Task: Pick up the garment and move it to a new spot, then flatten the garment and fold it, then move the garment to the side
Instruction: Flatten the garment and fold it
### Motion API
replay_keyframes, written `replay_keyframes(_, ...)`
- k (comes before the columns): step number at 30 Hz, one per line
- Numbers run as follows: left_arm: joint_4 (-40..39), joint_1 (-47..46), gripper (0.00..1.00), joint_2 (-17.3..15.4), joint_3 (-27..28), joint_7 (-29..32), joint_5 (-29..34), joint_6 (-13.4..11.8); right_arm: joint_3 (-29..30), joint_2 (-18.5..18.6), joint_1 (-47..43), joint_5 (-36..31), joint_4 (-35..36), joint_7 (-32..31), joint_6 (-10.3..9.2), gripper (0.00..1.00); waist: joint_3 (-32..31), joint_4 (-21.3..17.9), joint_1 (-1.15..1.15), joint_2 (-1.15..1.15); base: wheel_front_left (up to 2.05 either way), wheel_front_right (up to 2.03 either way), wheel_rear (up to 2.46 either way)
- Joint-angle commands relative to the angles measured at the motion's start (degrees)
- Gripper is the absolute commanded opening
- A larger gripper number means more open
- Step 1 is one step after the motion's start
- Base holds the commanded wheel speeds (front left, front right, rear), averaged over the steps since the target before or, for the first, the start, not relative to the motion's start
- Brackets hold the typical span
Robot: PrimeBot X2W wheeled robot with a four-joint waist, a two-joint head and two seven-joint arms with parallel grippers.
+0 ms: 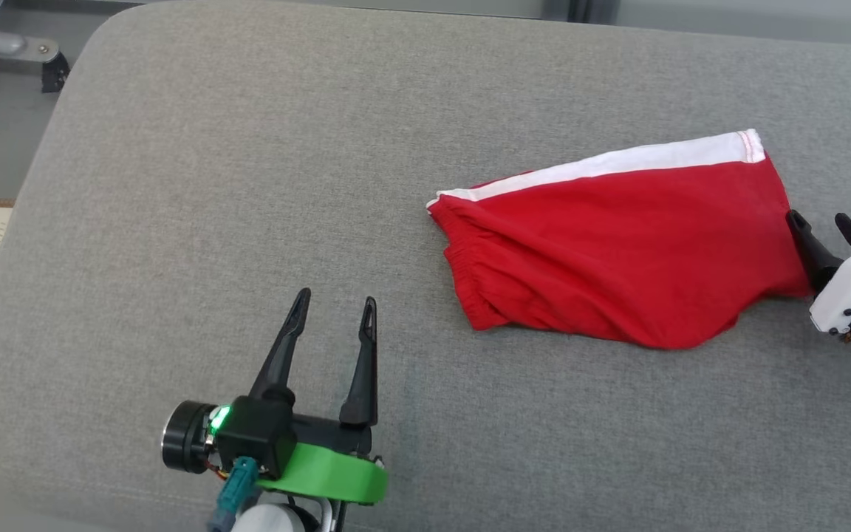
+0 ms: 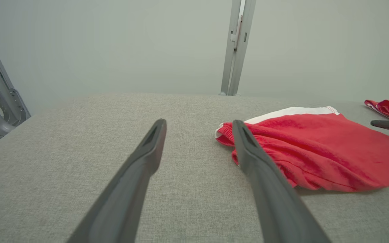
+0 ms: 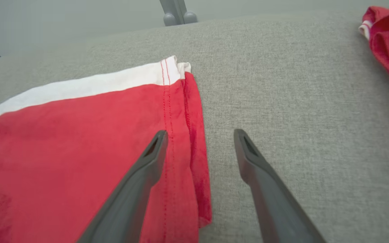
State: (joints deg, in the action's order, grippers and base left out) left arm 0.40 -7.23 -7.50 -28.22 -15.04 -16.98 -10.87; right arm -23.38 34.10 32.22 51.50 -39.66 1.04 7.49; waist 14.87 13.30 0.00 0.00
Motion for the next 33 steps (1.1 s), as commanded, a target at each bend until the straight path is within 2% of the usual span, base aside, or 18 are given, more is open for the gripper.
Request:
replay_keyframes(1, 0.14, 1.01, 1.00, 0.75, 0.03, -0.15, 1.21, 0.55, -0.09, -0.51, 1.23, -1.44, -1.90, -0.67, -0.01, 1.00, 0.92, 2.64, 0.00, 0.00, 0.00, 0.00, 0.00)
replay_keyframes(12, 0.98, 2.25, 1.00, 3.72, 2.35, -0.16, 5.54, 3.31, -1.97, -4.30, 6.75, -9.92, -16.97, -5.02, -0.01, 1.00, 2.21, 5.42, 0.00, 0.00, 0.00, 0.00, 0.00)
replay_keyframes(13, 1.02, 2.39, 1.00, 3.85, 2.71, -0.16, 5.73, 3.50, -2.25, -4.82, 6.58, -10.00, -17.53, -5.40, -0.01, 0.46, 2.13, 5.34, 0.00, 0.00, 0.00, 0.00, 0.00)
replay_keyframes(14, 1.02, 2.52, 1.00, 3.92, 3.03, -0.16, 5.74, 3.62, -2.54, -5.14, 6.28, -10.05, -17.67, -5.44, -0.01, 0.00, 2.01, 5.14, 0.00, 0.00, 0.00, 0.00, 0.00)
replay_keyframes(20, 1.13, 3.41, 1.00, 4.21, 4.64, -0.16, 6.42, 4.38, -3.61, -3.51, 4.26, -11.21, -16.95, -2.93, -0.07, 0.00, 0.75, 1.82, 0.00, 0.00, 0.00, 0.00, 0.00)
replay_keyframes(29, 1.64, 4.62, 1.00, 4.37, 6.44, -0.16, 7.71, 5.71, -3.07, 3.50, 5.81, -15.01, -13.47, 1.13, -0.05, 0.00, -1.63, -4.17, 0.00, 0.00, 0.00, 0.00, 0.00)
replay_keyframes(33, 2.20, 4.91, 1.00, 4.46, 6.71, -0.16, 7.89, 6.34, -2.76, 3.72, 7.62, -16.56, -10.32, 0.57, -0.05, 0.00, -2.57, -5.40, 0.00, 0.00, 0.00, 0.00, 0.00)
